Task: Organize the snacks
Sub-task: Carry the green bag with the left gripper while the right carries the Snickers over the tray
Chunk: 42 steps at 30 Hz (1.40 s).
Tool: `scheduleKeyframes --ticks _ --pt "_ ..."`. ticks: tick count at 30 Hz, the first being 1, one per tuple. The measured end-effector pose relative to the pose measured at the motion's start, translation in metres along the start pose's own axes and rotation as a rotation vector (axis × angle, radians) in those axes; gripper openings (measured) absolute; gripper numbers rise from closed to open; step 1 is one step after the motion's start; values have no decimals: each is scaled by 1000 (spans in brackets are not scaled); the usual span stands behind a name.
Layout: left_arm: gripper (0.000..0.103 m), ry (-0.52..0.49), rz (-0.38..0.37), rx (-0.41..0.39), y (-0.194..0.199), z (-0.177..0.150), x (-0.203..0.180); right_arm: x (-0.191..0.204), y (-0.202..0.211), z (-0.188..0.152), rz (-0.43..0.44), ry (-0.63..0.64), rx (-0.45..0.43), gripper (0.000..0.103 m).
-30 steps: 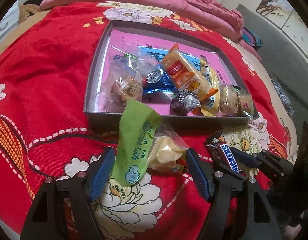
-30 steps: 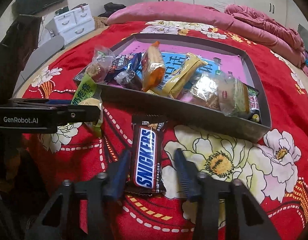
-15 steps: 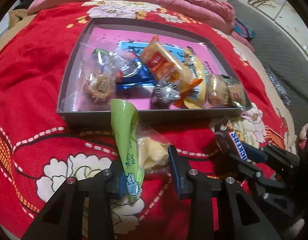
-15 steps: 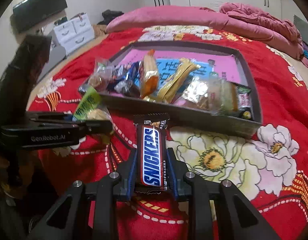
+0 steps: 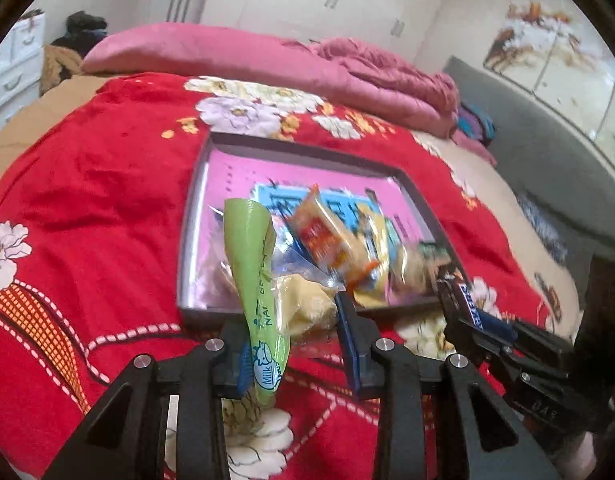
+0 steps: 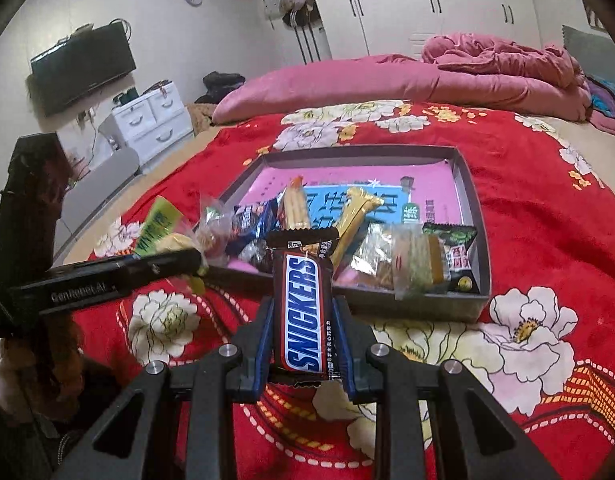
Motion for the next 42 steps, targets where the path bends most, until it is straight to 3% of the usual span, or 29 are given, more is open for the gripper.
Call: scheduleKeyframes --ticks 11,42 --pt "36 11 22 -62 -3 16 -1 -18 -3 19 -76 -82 -49 28" --pt "36 -33 51 -21 -41 25 -8 -37 -31 39 -140 -115 -68 28"
Point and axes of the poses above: each gripper's, at about its wrist camera, not at the fingertips, and y roughly against the way its jaws point, x to its left, z to its top, the point moved 6 cm from there along -y, roughly the way its jaws point, and after that the axes turned 14 degrees about y, right-handed, at the moved point
